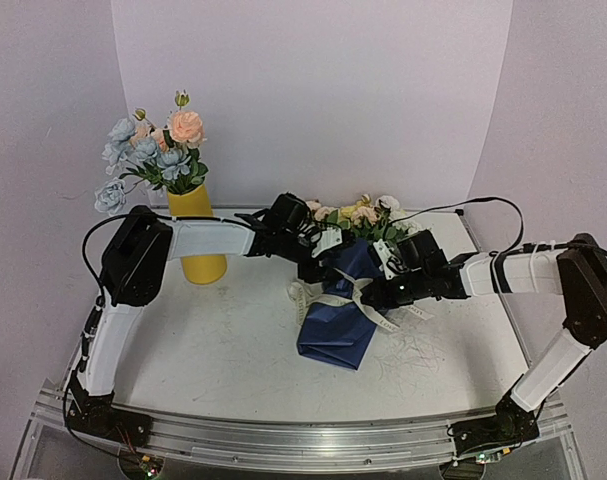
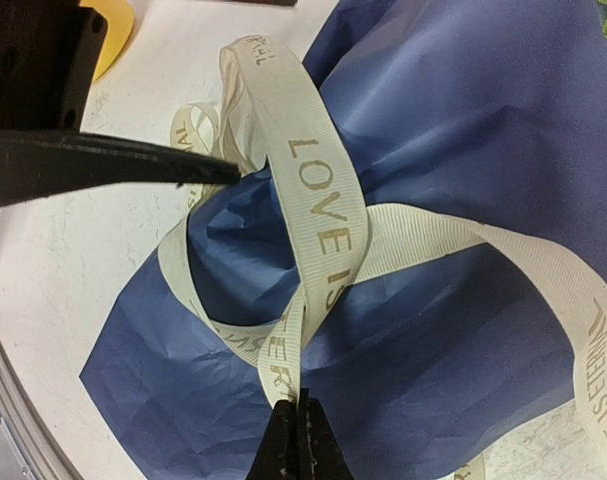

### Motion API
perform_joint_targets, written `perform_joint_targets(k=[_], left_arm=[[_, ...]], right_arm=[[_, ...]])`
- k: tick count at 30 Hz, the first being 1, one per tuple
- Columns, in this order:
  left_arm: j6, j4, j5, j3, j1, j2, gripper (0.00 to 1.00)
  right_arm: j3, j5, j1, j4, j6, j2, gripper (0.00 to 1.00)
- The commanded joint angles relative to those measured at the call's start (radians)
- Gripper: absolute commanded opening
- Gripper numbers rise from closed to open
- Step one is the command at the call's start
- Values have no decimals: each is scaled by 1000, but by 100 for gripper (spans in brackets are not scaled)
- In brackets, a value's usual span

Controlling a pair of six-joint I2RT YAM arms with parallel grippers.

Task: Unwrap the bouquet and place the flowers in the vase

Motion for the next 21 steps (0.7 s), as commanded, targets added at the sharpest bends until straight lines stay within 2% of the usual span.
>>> perform_joint_targets(k=[1, 3, 4, 7, 12, 14, 15, 18, 21], left_arm=[[48, -3, 98, 47, -1, 27, 60], [52, -11, 115, 54, -1, 33, 57], [58, -17, 136, 56, -1, 40, 52], [50, -21, 159, 78, 0, 63, 48], [30, -24, 123, 134, -13, 114, 39], [25, -23, 55, 162, -22, 130, 5], [-6, -23, -7, 186, -25, 133, 0], [-122, -23, -104, 199, -17, 92, 0], [-204, 6, -127, 86, -8, -3, 0]], right_arm=[[-17, -6, 1, 34, 6, -13, 0], [-17, -6, 1, 34, 7, -19, 0], [-15, -5, 0, 34, 10, -22, 0], [-12, -8, 0, 34, 13, -24, 0], [-16, -7, 0, 34, 22, -33, 0], [-24, 10, -1, 34, 35, -48, 0], [-33, 38, -1, 34, 49, -65, 0], [-82, 122, -1, 34, 99, -123, 0], [-132, 220, -3, 13, 148, -197, 0]])
